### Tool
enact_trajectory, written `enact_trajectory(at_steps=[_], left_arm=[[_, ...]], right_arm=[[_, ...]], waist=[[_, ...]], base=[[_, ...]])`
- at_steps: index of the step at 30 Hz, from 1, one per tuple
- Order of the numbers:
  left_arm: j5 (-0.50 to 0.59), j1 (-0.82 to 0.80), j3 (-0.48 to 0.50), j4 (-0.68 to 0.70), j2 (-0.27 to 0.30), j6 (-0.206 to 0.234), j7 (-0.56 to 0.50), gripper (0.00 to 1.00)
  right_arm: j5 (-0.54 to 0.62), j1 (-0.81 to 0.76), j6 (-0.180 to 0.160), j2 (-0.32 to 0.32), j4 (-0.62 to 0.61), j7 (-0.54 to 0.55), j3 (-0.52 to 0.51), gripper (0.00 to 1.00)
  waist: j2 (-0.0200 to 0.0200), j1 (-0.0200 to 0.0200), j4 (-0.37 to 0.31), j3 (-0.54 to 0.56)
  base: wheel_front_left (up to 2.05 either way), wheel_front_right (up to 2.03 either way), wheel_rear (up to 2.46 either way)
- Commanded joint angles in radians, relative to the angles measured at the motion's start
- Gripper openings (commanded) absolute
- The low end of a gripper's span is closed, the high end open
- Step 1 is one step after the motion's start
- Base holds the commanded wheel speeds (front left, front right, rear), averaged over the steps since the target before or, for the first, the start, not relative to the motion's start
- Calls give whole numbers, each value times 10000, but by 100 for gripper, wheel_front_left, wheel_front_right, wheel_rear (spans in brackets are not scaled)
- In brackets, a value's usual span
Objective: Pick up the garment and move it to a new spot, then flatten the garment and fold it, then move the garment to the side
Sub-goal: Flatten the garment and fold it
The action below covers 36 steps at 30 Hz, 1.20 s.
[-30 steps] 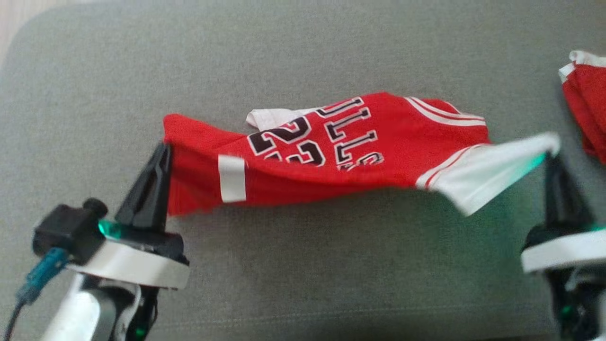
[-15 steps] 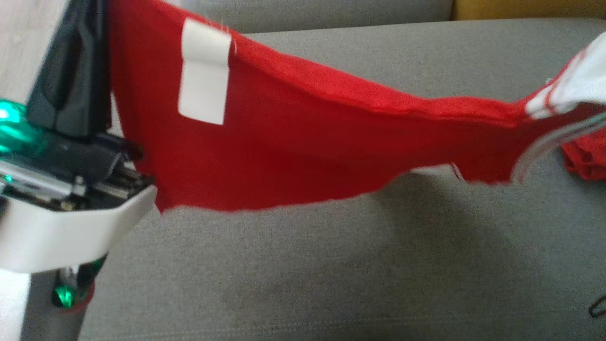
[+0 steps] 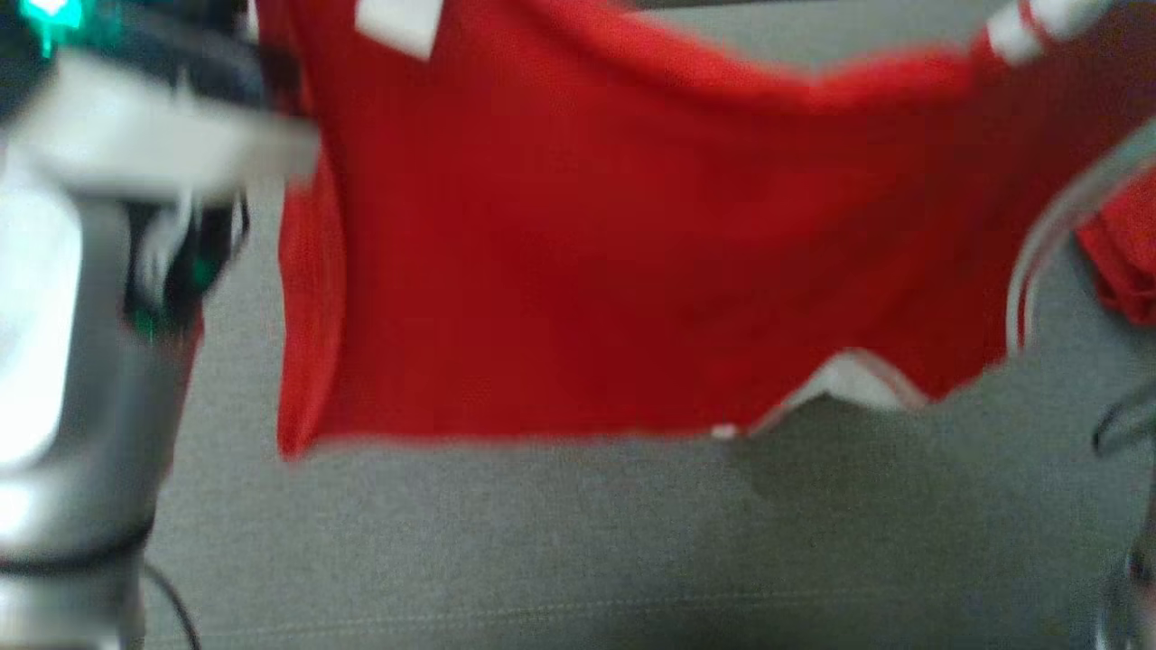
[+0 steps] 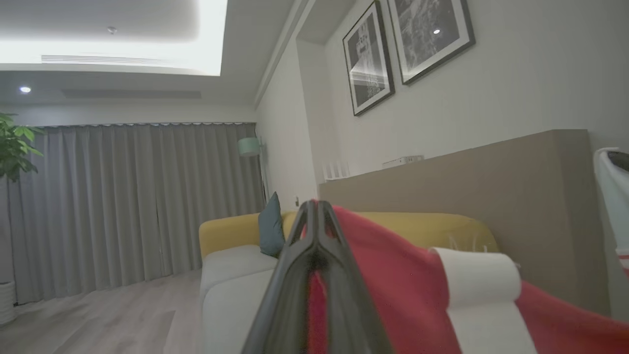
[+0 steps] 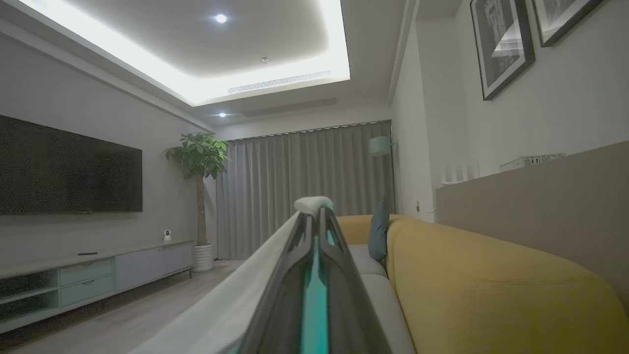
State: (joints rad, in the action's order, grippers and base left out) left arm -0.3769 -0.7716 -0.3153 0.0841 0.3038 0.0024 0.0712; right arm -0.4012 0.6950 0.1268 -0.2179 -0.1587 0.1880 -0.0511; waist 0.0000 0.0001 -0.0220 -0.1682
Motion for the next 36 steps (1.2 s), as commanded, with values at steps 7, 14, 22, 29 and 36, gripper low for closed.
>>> enact_trajectory(at_steps=[7, 14, 22, 29, 36], left_arm=[[221, -3897, 464, -4573, -274, -403, 1414, 0], [129, -5898, 1101, -7991, -558, -545, 1890, 0], [-145, -4969, 1457, -10519, -1145, -834, 1903, 0], [-355, -4013, 1658, -12051, -1592, -957, 1904, 0], [-252, -2726, 1945, -11359, -1679, -988, 1904, 0]], right_arm=[[-438, 4240, 39, 33, 3796, -1510, 1317, 0], [-1117, 7071, 39, 852, 7556, -3423, 2748, 0], [-2074, 6734, 39, 1286, 10639, -3779, 4532, 0], [-3148, 5545, 39, 1363, 11631, -4122, 5317, 0], [-4223, 3397, 39, 922, 10801, -4445, 5550, 0]], waist=[[0, -1, -224, -310], [0, -1, -629, -534], [0, -1, -678, -1719], [0, -1, -520, -2510], [0, -1, -448, -2482]], base=[[0, 0, 0], [0, 0, 0], [0, 0, 0], [0, 0, 0], [0, 0, 0]])
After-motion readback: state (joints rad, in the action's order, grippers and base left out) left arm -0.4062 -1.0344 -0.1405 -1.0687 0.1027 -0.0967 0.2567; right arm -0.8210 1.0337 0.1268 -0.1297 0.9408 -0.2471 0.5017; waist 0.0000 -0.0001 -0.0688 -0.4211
